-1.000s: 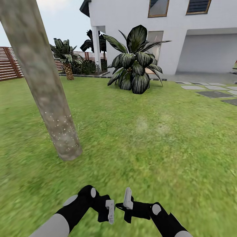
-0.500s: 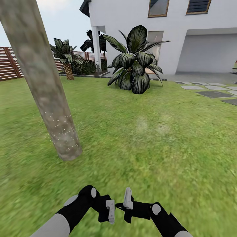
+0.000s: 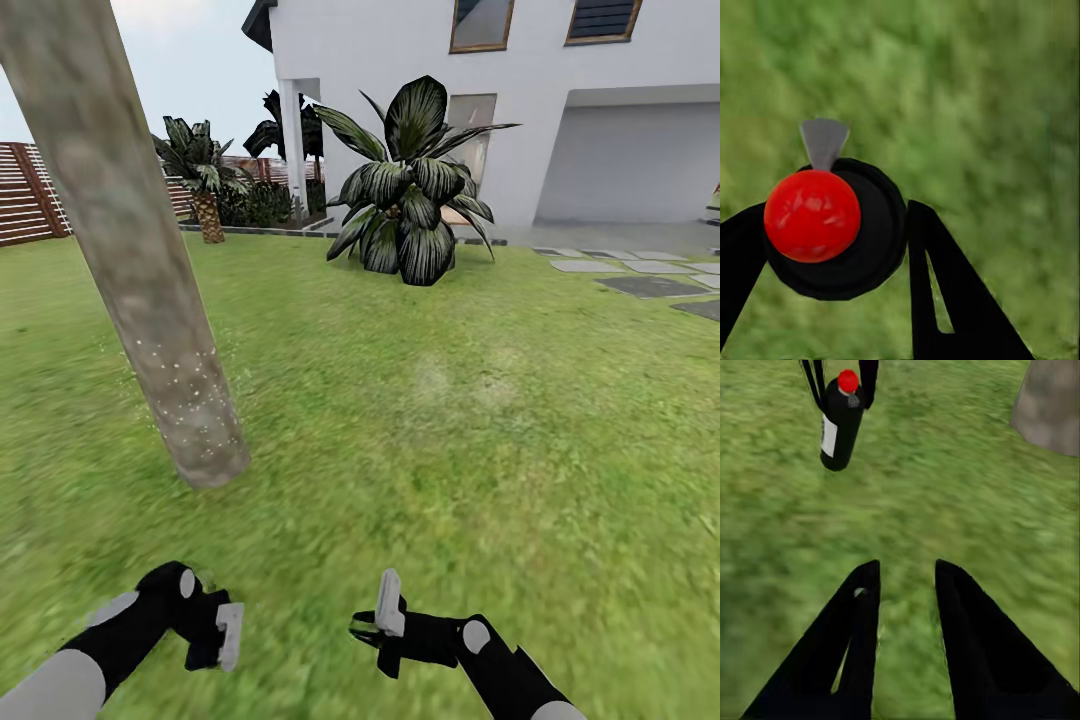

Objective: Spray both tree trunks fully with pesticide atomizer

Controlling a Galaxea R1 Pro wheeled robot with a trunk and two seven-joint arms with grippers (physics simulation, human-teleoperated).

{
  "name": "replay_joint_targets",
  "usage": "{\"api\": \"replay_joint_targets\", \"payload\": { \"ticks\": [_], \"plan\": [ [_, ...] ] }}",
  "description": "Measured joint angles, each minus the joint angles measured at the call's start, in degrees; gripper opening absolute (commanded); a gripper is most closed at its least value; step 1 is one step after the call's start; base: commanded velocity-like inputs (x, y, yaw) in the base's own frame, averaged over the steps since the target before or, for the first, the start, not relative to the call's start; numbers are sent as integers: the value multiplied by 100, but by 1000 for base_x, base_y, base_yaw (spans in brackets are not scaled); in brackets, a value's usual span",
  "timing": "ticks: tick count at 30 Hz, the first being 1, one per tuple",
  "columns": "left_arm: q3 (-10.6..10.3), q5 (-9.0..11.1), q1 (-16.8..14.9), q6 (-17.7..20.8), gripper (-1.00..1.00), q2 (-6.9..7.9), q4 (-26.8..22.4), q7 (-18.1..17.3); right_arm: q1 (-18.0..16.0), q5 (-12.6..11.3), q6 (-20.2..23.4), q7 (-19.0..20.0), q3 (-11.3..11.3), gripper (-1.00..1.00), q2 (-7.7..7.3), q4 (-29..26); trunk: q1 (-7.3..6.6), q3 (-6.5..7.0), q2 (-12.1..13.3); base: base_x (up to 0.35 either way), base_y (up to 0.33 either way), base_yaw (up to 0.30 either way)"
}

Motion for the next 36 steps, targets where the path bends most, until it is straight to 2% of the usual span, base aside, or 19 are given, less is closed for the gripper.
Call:
{"api": "replay_joint_targets", "payload": {
  "ticks": [2,3,5,7,9,10,11,12,13,16,18,19,20,21,22,23,24,25,36],
  "plan": [
    [121,27,1,6,-100,304,-3,19,0,7,1,-1,-4,100,-11,9,0,0,0,0,0,0],
    [380,29,1,-1,-100,441,-2,25,0,5,3,-2,-11,100,-29,18,0,0,0,0,0,0],
    [1120,54,1,-24,-100,534,-4,30,0,1,3,-6,-26,100,-44,23,0,0,0,0,0,0],
    [2152,60,1,-35,-100,546,-7,37,0,-6,2,-36,-41,100,-58,29,0,0,0,0,0,0],
    [2810,106,6,-38,-100,514,2,98,2,-11,-4,-77,-80,100,-76,31,0,0,0,0,0,0],
    [3204,179,16,-39,-100,450,91,187,7,-17,-6,-156,-230,100,-128,47,0,0,0,0,0,0],
    [3491,284,23,-39,-100,384,248,287,10,-21,-6,-253,-436,100,-218,71,0,-1,0,0,0,0],
    [3823,459,27,-44,-100,315,479,459,16,-25,-4,-403,-772,100,-334,145,0,-1,0,0,0,0],
    [4276,710,34,-70,-100,248,823,845,22,-20,-4,-668,-1353,100,-466,336,1,-1,0,0,0,0],
    [4858,1102,44,-460,-100,194,1462,1885,28,-27,-9,-1127,-2582,100,-641,738,0,-1,0,0,0,0],
    [5244,1535,132,-1366,-100,171,2338,3088,43,-21,-17,-1743,-3737,100,-840,902,1,-2,0,0,0,0],
    [5425,2121,285,-2252,-100,153,2984,4009,222,-29,-22,-2306,-4677,100,-900,950,0,-2,0,0,0,0],
    [5402,2353,474,-2592,-100,96,3275,4276,347,-3,-32,-2556,-5146,100,-901,960,1,-2,0,0,0,0],
    [5402,2526,614,-2827,-100,9,3364,4404,464,2,-34,-2750,-5378,100,-903,965,1,-2,0,0,0,0],
    [5418,2617,705,-2943,-100,-48,3402,4457,551,4,-43,-2859,-5467,100,-902,966,0,-2,0,0,0,-65],
    [5449,2761,920,-3110,-100,-151,3468,4535,851,6,-286,-3052,-5581,100,-881,965,0,-2,0,0,0,-31],
    [5368,2741,1011,-3153,-100,-263,3558,4545,980,11,-482,-3093,-5603,100,-874,972,0,-2,0,0,0,-200],
    [5401,2764,1149,-3155,-100,-349,3551,4500,1022,15,-582,-3110,-5613,100,-803,994,0,0,0,0,0,-260],
    [5420,2793,1299,-3168,-100,-367,3555,4488,1034,0,-581,-3117,-5636,100,-797,1000,1,27,0,-29,-89,-290]
  ]
}}
